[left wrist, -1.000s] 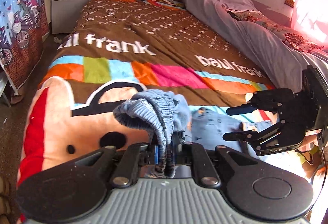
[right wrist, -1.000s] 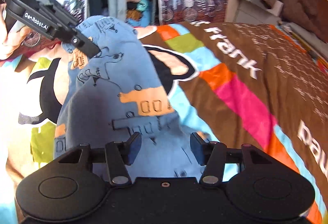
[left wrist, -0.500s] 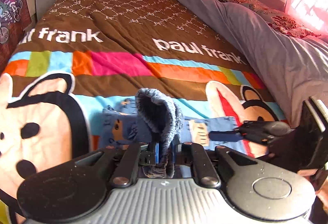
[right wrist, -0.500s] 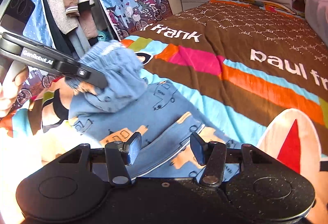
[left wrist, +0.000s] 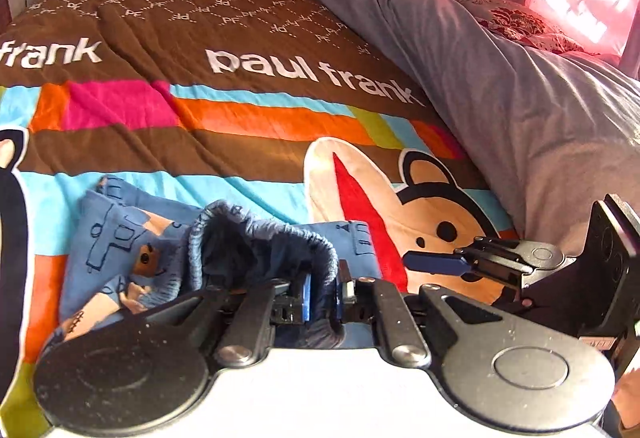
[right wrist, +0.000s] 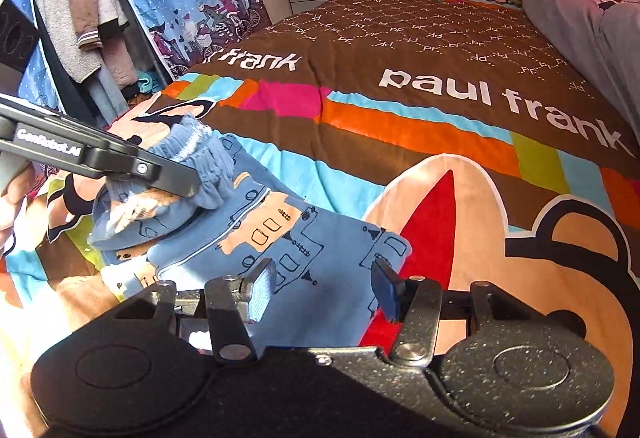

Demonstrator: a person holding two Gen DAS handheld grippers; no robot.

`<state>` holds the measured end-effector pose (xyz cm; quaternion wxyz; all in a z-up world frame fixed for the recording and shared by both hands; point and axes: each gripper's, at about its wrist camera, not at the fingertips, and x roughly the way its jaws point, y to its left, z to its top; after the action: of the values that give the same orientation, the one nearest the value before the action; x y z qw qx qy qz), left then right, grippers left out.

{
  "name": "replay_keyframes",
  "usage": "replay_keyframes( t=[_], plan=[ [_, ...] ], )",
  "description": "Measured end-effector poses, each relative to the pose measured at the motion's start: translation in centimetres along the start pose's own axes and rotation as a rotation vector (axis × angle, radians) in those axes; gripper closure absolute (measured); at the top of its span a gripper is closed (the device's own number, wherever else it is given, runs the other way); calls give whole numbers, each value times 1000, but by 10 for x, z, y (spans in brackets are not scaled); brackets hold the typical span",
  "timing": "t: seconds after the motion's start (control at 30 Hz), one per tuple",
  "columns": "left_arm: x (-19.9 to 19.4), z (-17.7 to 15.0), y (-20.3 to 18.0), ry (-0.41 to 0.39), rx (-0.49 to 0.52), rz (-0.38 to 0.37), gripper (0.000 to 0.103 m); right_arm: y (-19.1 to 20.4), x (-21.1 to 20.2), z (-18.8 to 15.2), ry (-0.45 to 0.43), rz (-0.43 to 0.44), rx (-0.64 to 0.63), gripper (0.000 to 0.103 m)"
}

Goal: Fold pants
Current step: 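Open the left gripper and withdraw both grippers from the pants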

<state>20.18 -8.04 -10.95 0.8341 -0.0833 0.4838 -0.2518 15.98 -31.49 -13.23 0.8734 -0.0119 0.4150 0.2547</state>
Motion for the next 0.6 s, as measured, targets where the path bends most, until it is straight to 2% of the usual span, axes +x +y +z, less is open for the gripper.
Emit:
replay_keyframes(
  t=[0.13, 0.27, 0.3, 0.33, 0.37, 0.4, 0.43, 0.53, 0.6],
  plan=[
    [34, 1, -23, 45, 14, -90, 92, -7, -7, -14, 11, -29, 27, 45],
    [64, -7, -31, 131, 45, -62, 87, -21, -15, -27, 45, -64, 71, 39],
    [62, -10, -31, 139, 46, -79, 80, -23, -16, -30, 53, -69, 72, 39],
    [56, -14, -31, 140, 46, -118, 66, -24, -18, -33, 58, -74, 68, 38],
    [50, -16, -32, 139, 47, -154, 57, -24, -20, -35, 60, -75, 64, 37],
    [41, -18, -32, 128, 50, -198, 39, -25, -21, -37, 60, -76, 62, 35],
    [32, -19, -33, 113, 53, -230, 27, -26, -21, -38, 59, -80, 62, 34],
    [10, -19, -31, 71, 57, -263, 24, -29, -23, -39, 59, -93, 64, 34],
    [-8, -17, -26, 24, 88, -225, 23, -29, -28, -34, 47, -93, 84, 34]
  ],
)
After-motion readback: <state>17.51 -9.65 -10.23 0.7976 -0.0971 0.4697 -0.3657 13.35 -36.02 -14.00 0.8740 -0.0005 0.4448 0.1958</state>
